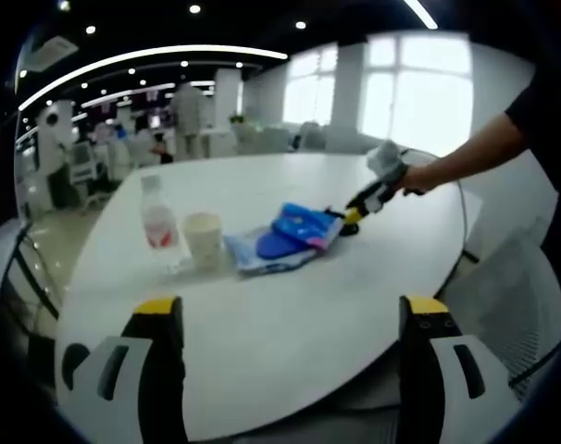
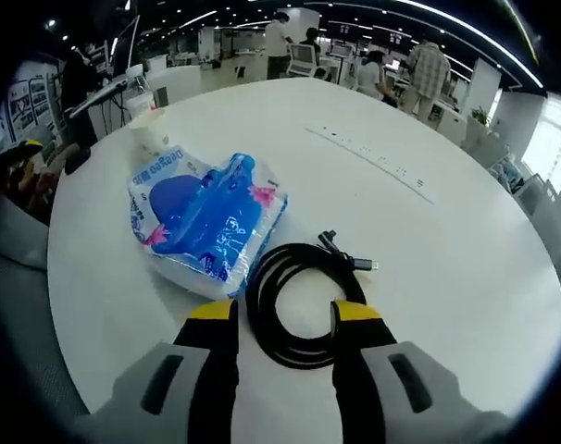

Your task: Arrange the tabletop items into an orderly group along one side of the table until the central work area is clear of visible clutter.

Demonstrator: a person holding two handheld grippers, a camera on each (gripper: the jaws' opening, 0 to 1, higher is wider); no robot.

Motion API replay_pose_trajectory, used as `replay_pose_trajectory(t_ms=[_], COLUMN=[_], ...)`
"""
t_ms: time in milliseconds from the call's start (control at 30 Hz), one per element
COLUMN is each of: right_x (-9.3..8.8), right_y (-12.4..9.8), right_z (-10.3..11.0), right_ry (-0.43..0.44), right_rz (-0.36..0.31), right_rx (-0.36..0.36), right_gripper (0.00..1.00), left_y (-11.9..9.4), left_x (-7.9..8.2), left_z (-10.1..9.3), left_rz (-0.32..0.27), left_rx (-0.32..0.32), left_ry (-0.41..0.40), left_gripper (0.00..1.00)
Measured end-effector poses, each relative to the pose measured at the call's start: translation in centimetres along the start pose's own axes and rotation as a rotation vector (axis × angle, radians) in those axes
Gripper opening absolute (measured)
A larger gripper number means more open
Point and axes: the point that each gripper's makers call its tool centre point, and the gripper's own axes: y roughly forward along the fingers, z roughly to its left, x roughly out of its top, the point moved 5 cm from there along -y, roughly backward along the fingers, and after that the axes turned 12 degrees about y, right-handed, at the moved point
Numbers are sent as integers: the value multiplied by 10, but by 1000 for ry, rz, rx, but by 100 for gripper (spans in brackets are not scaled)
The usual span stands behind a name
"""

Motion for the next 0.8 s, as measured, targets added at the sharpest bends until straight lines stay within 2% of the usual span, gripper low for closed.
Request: replay_pose_trajectory(t_ms=[267,333,600,733,800], right_x=[-14,-19,-20,-21,-18], right_y=[12,15,25,28,31], right_z=[1,3,6,10,11], right_ry=[11,-14,-23,-12,9], right_rz=[-3,12,4,7,-12], right_rx=[38,48,67,78,89], right_gripper=[42,41,31,25,23], left_y=[0,0,1,1,2], left_x=[-1,-1,-1,-2,-2], left_z=[0,0,-2,-3,-3], left_rz=[11,16,34,42,47], left_rx=[6,6,3,4,6], left_ry=[0,1,7,7,9], left_gripper=[93,92,91,90,90])
